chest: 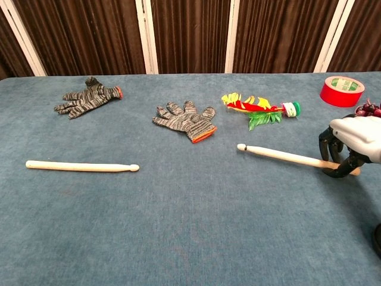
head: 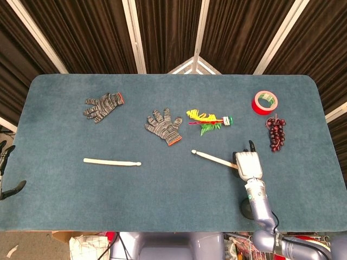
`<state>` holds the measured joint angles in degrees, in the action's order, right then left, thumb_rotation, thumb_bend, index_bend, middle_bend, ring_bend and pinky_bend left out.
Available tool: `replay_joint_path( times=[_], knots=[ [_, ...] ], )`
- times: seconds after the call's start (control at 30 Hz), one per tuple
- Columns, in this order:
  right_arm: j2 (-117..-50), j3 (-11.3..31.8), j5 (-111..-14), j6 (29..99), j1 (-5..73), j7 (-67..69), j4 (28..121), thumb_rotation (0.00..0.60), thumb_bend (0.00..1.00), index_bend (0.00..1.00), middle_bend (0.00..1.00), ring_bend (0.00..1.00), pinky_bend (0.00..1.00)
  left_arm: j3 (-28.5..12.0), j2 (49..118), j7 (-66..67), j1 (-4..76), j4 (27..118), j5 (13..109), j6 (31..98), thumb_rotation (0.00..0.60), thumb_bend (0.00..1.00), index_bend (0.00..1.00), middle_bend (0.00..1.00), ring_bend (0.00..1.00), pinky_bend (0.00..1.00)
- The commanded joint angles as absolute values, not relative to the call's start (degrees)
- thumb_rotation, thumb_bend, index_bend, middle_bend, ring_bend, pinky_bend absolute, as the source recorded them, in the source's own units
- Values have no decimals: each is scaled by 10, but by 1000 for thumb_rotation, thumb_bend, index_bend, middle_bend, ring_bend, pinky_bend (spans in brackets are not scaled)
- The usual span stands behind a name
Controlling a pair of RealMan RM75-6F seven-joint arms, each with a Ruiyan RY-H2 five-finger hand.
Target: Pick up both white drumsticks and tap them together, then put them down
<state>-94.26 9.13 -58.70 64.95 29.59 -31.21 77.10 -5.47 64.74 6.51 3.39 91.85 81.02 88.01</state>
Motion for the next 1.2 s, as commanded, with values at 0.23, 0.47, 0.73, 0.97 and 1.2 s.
replay_joint_path(
  times=[0.23, 0.47, 0.73, 0.97, 1.2],
  knots=[
    [-919, 81, -653, 642, 294, -232, 767, 600, 379, 661, 620, 405, 11, -55, 649, 68, 36, 918, 810, 878, 600, 250, 119, 17, 0, 0],
    [-877, 82, -713, 660, 280, -120, 793, 600, 379, 667, 622, 407, 11, -55, 653, 74, 41, 914, 811, 872, 600, 250, 119, 21, 0, 0],
    [-798, 86, -758, 708, 247, -29, 865, 600, 379, 671, 622, 407, 11, -51, 661, 102, 54, 916, 805, 845, 600, 250, 123, 38, 0, 0],
    [-744, 76, -801, 774, 199, 44, 908, 600, 379, 676, 622, 407, 11, -52, 671, 120, 69, 914, 791, 817, 600, 250, 129, 49, 0, 0],
    [-721, 60, -844, 832, 162, 86, 916, 600, 378, 676, 622, 407, 11, -55, 683, 131, 83, 901, 777, 793, 600, 250, 157, 84, 0, 0]
  ],
)
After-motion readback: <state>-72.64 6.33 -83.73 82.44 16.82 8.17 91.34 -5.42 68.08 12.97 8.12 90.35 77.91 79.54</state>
